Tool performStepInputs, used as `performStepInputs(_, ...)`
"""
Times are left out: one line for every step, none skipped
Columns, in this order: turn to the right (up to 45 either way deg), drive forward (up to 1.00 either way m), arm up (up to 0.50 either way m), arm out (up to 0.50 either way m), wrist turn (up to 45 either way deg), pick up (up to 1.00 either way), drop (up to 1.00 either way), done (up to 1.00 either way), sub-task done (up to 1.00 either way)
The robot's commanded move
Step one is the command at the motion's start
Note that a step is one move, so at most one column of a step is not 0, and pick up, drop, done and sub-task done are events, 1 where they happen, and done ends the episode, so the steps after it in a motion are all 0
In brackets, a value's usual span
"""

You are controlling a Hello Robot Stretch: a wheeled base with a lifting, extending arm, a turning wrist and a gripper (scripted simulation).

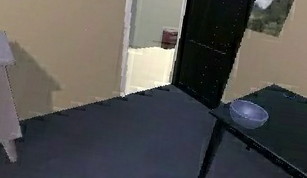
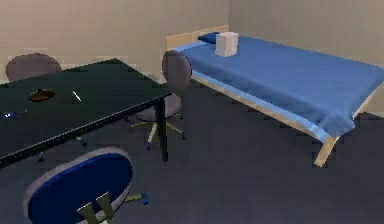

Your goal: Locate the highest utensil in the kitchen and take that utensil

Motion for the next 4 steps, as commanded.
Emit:
performStepInputs(0.0, 1.00, 0.00, 0.00, 0.0, 0.00, 0.00, 0.00, 0.00)
performStepInputs(0.0, 1.00, 0.00, 0.00, 0.0, 0.00, 0.00, 0.00, 0.00)
performStepInputs(0.0, 0.50, 0.00, 0.00, 0.0, 0.00, 0.00, 0.00, 0.00)
performStepInputs(-36.0, 0.00, 0.00, 0.00, 0.0, 0.00, 0.00, 0.00, 0.00)
